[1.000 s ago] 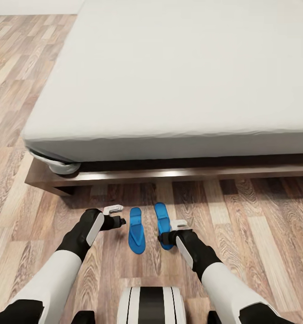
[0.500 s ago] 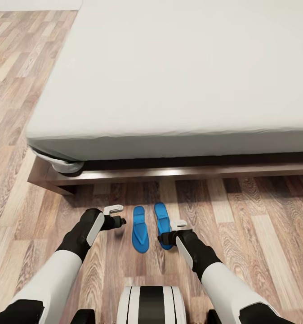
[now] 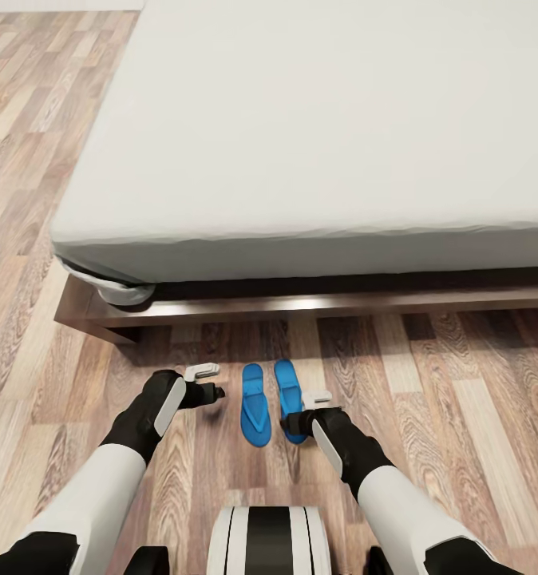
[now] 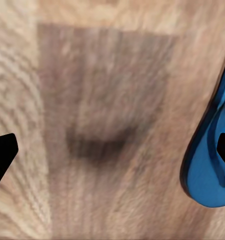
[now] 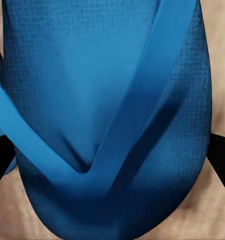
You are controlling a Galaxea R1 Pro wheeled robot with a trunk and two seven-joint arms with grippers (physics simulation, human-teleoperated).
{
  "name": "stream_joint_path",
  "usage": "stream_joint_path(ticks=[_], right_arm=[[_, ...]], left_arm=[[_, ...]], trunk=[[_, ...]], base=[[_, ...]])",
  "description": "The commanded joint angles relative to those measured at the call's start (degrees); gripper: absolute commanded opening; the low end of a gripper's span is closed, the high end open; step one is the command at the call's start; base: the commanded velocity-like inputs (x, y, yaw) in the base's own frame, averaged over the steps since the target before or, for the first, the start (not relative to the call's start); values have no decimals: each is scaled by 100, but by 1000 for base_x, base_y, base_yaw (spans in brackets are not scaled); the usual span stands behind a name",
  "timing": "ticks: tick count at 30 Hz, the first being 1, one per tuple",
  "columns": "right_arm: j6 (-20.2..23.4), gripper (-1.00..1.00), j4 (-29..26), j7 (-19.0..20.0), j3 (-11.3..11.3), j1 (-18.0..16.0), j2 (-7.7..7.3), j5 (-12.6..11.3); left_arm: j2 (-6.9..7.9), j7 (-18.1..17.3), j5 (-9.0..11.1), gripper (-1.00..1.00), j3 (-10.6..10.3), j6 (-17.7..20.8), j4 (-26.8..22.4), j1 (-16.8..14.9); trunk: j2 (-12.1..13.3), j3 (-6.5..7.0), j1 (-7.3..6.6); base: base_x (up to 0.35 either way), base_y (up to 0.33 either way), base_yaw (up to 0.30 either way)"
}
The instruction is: In the bedroom, move the book from the bed onto either nightstand, and place the two sandals side by side next to the bed.
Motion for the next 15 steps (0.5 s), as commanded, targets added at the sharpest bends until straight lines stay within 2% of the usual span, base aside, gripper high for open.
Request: stream_joint_path(ticks=[1, 4, 15], right_arm=[[24, -100, -7, -18, 5, -1, 0, -58], [24, -100, -7, -18, 5, -1, 0, -58], [24, -100, -8, -18, 5, -1, 0, -58]], left_arm=[[2, 57, 62, 100, -11, 20, -7, -1], [2, 55, 62, 100, -10, 21, -8, -1], [-16, 48, 57, 100, -10, 21, -8, -1]], trunk=[[-3, -26, 1], [-7, -92, 9], [-7, -92, 9]], base=[[0, 8, 0], [0, 3, 0], [1, 0, 0]])
